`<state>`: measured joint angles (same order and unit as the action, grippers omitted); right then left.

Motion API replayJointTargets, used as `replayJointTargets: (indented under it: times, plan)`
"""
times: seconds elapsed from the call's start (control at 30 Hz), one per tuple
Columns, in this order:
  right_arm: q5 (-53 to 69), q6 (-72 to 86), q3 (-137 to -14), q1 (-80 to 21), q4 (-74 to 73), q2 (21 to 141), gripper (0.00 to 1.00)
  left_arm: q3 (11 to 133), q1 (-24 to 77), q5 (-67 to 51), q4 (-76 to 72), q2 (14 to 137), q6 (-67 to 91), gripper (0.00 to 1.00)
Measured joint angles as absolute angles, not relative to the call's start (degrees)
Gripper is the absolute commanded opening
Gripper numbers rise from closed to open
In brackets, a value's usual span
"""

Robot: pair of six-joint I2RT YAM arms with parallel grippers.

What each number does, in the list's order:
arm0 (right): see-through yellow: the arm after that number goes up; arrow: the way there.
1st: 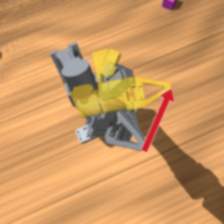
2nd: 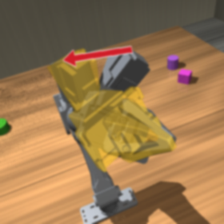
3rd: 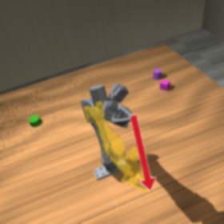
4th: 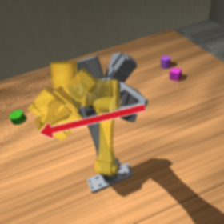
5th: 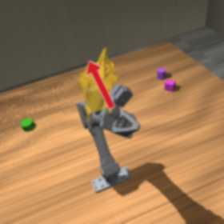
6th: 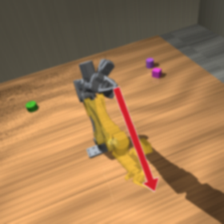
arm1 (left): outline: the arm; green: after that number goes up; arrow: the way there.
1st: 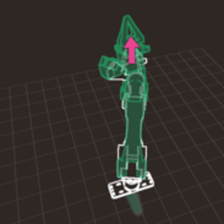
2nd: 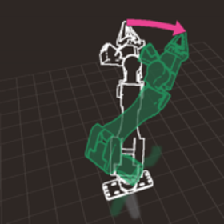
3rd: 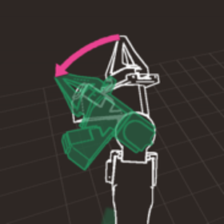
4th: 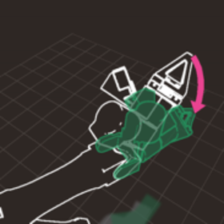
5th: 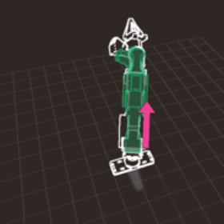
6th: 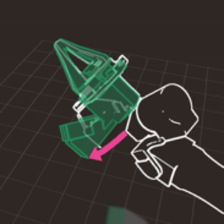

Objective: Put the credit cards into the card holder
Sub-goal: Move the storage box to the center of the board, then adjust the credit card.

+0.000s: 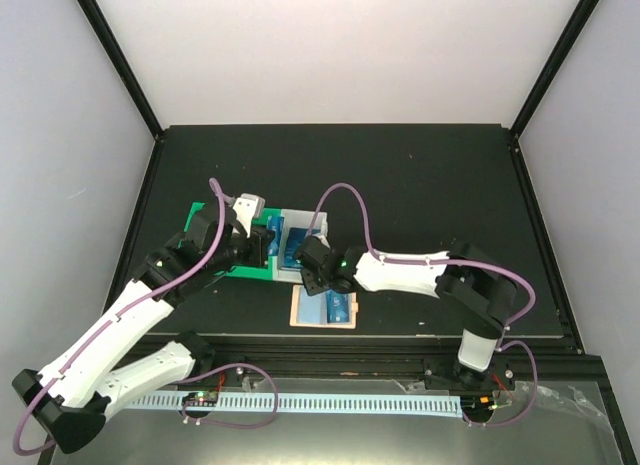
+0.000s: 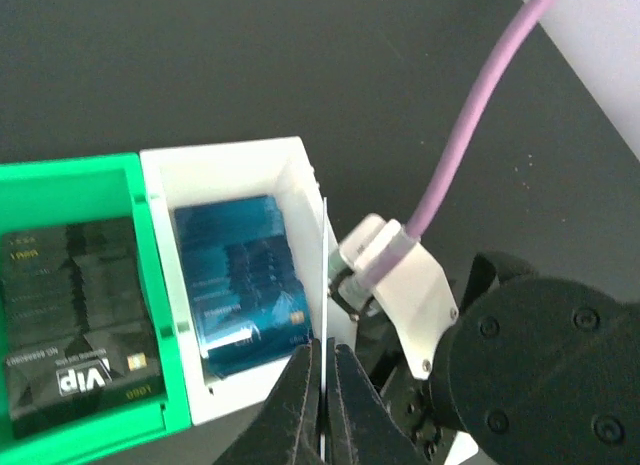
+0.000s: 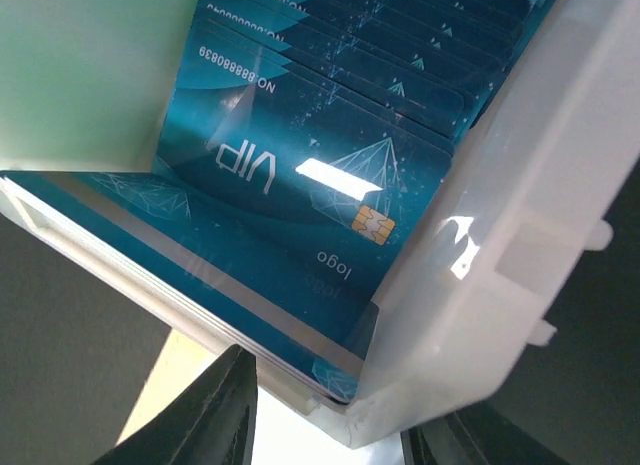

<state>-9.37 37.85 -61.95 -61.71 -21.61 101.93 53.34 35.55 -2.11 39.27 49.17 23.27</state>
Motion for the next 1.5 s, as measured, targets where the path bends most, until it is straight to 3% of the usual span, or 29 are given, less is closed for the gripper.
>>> replayJointTargets:
  times: [0.33, 0.47, 0.63, 0.83, 0.97, 1.17, 1.37, 1.5]
  plan:
    - [-12.3, 32.7, -70.2, -57.1, -19.1, 109.1, 0.41, 50.9, 34.7, -1.0, 39.1, 47.4, 26.4, 0.02]
    - [-11.7, 31.2, -69.6, -56.4, -18.4, 107.0, 0.51, 50.8, 34.4, -0.2, 38.5, 46.8, 27.6, 0.02]
    - [-6.7, 30.6, -60.6, -56.4, -15.2, 91.1, 0.68, 50.5, 34.3, -0.9, 36.4, 46.8, 28.5, 0.02]
    - [0.8, 33.8, -49.7, -55.5, -8.3, 67.7, 0.70, 49.4, 34.1, -10.4, 30.7, 46.7, 29.5, 0.02]
    - [5.9, 38.8, -43.9, -54.3, -2.5, 59.2, 0.68, 47.9, 34.1, -20.8, 23.7, 46.2, 33.1, 0.01]
    - [9.5, 46.4, -42.5, -53.8, 0.9, 55.5, 0.58, 46.0, 34.1, -32.1, 11.9, 44.7, 40.9, 0.02]
    - [15.0, 50.9, -42.6, -53.4, 5.8, 55.8, 0.39, 45.5, 33.6, -37.5, 5.5, 44.6, 46.2, 0.02]
    - [17.2, 52.8, -42.6, -53.1, 7.9, 56.3, 0.37, 44.6, 33.3, -38.2, 3.7, 44.1, 48.1, 0.02]
